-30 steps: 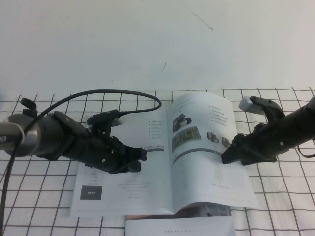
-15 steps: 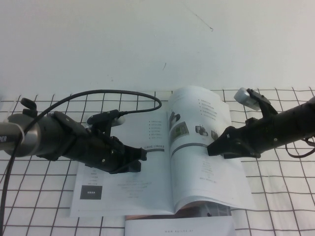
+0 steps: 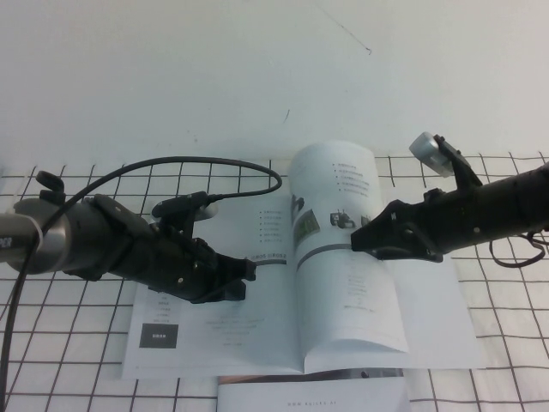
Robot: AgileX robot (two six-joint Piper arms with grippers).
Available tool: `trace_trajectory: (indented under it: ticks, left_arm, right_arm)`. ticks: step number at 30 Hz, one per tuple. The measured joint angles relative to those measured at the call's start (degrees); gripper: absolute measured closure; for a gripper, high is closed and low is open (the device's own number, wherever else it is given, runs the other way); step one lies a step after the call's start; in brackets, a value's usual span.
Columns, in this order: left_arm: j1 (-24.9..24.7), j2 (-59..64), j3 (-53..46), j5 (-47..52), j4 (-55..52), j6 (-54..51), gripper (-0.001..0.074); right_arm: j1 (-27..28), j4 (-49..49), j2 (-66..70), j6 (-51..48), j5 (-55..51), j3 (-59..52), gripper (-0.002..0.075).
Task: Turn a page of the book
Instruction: Open the closed book
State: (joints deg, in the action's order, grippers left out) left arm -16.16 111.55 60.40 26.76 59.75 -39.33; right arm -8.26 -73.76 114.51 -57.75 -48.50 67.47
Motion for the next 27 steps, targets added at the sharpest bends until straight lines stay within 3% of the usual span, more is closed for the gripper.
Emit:
trace_trajectory:
  ticks: [16,27]
  left_arm:
    - [0.0,0.0,0.0,-0.1,-1.1,0.1,0.0738]
    - [0.0,0.0,0.0,-0.3,-0.9,0.2,0.0738]
  right_arm:
    - [0.5,-0.2,-0.9,0.1,-1.3,0.0,0.0219]
    - [1.4,28.9,-2.2,17.9,5.0,0.0,0.0219]
